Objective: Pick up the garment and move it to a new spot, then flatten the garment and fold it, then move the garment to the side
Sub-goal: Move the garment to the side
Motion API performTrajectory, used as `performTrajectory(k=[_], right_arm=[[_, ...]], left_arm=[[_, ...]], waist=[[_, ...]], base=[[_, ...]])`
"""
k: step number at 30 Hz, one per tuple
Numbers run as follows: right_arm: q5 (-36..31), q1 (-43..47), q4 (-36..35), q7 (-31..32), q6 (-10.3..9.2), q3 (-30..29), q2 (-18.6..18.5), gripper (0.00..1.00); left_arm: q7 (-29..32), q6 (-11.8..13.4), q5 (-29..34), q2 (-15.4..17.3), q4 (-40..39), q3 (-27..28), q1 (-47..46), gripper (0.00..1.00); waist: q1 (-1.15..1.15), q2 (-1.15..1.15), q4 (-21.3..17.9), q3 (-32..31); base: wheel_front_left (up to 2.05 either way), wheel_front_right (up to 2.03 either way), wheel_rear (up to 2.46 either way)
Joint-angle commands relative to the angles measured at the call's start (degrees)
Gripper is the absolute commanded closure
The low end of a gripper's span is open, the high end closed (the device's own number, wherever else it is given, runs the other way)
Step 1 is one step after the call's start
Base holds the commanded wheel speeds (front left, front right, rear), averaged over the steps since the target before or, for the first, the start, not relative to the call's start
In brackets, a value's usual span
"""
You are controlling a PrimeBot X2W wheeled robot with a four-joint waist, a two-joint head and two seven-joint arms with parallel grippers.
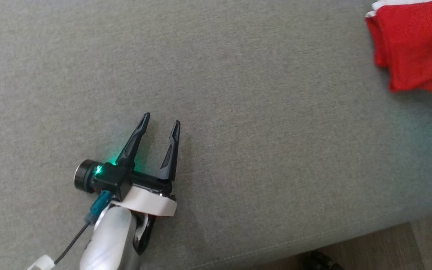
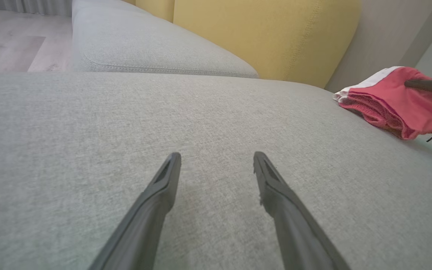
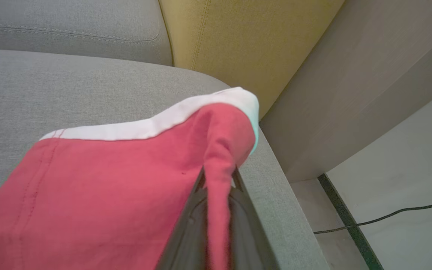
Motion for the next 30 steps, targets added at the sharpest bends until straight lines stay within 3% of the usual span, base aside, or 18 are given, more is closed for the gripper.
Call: performTrajectory(k=[1, 2, 3, 5, 11, 16, 19, 23, 30], right_arm=[[-1.63, -0.73, -1.73, 0.10, 0.02, -1.46, -1.47, 1.00], [-2.91, -0.60, -2.15, 0.14, 0.02, -2.50, -1.55, 0.96], [-4.17, -0.51, -2.80, 0.00, 0.02, -3.65, -1.64, 0.78], [-7.03, -0.18, -4.69, -0.89, 0.02, -5.70, -1.60, 0.00], [-13.29, 1.56, -10.73, -3.24, 0.02, -12.67, 0.19, 0.00], [-14.55, 2.69, -17.86, -5.85, 0.02, -15.51, 8.73, 0.00], [-11.92, 4.24, -23.82, -6.00, 0.02, -11.80, 14.51, 0.00], [-4.13, 10.70, -31.19, -6.02, 0.02, -4.19, 18.19, 0.00], [6.81, 22.64, -35.19, -6.03, 0.02, 5.27, 19.12, 0.00]], left_arm=[[0.20, 0.16, 0.25, 1.34, 0.87, 3.10, 0.74, 0.00], [0.20, 0.15, 0.26, 1.34, 0.83, 3.21, 0.78, 0.00], [0.20, 0.15, 0.29, 1.34, 0.79, 3.32, 0.82, 0.00], [0.20, 0.14, 0.34, 1.34, 0.79, 3.60, 0.84, 0.00], [0.20, 0.12, -0.49, 1.34, 0.45, 4.42, 0.80, 0.00], [0.20, 0.92, -1.14, 1.34, -0.16, 5.52, 1.35, 0.00], [0.20, 2.13, -1.42, 1.34, -0.65, 6.43, 1.81, 0.00], [0.20, 3.82, -2.11, 1.34, -1.14, 8.48, 2.71, 0.00], [0.20, 5.41, -3.18, 1.34, -1.26, 10.50, 4.99, 0.00]], waist=[[0.00, 0.00, 0.46, 0.39], [0.00, 0.00, 0.51, 0.44], [0.00, 0.00, 0.51, 0.48], [0.00, 0.00, 0.48, 0.46], [0.00, 0.00, 0.54, -0.63], [0.00, 0.00, 1.49, -3.29], [0.00, 0.00, 2.54, -4.95], [0.00, 0.00, 5.05, -8.07], [0.00, 0.00, 8.68, -11.90]], base=[[0.00, 0.00, 0.00], [0.00, 0.00, 0.00], [0.00, 0.00, 0.00], [0.00, 0.00, 0.00], [0.00, 0.00, 0.00], [0.00, 0.00, 0.00], [0.00, 0.00, 0.00], [0.00, 0.00, 0.00], [0.00, 0.00, 0.00]])
